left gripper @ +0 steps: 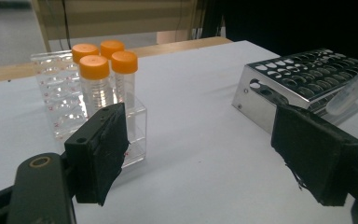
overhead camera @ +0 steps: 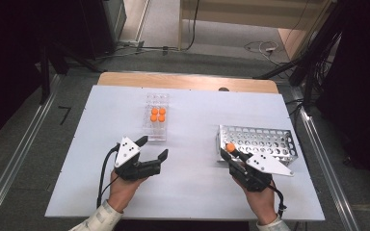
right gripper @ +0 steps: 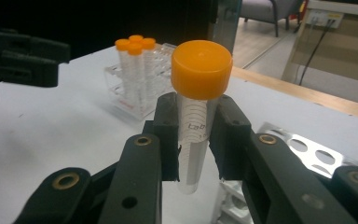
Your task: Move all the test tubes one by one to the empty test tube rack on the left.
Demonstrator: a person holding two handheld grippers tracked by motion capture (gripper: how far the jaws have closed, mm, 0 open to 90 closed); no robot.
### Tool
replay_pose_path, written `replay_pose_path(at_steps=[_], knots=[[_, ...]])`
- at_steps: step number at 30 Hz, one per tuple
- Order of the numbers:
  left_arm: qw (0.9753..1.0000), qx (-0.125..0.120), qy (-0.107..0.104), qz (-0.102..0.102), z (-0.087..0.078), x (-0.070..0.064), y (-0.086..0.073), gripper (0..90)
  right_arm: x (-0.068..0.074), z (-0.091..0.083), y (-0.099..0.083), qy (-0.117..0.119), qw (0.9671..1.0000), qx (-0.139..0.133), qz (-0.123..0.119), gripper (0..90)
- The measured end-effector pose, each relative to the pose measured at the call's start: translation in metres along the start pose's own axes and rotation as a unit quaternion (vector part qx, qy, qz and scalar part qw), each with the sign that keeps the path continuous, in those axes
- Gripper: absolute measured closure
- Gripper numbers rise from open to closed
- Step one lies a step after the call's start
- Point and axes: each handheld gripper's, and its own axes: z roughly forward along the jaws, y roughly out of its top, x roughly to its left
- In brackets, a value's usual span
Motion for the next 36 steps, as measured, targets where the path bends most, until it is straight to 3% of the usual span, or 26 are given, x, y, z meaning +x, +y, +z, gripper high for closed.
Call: replay_pose_path(at_steps=[13, 26, 36], knots=[[0.9988, -0.009, -0.044, 0.019, -0.004, -0.028, 0.006, 15.2, 0.03, 0.026, -0.017, 0.049, 0.9975, 0.047, -0.018, 71.4], [0.992, -0.017, -0.115, 0.048, -0.005, -0.057, 0.008, 35.0, 0.056, 0.046, -0.02, 0.089, 0.9934, 0.066, -0.028, 71.4], [0.9885, -0.004, -0.14, 0.058, 0.003, -0.064, 0.005, 51.3, 0.073, 0.054, -0.019, 0.11, 0.9909, 0.068, -0.038, 71.4]])
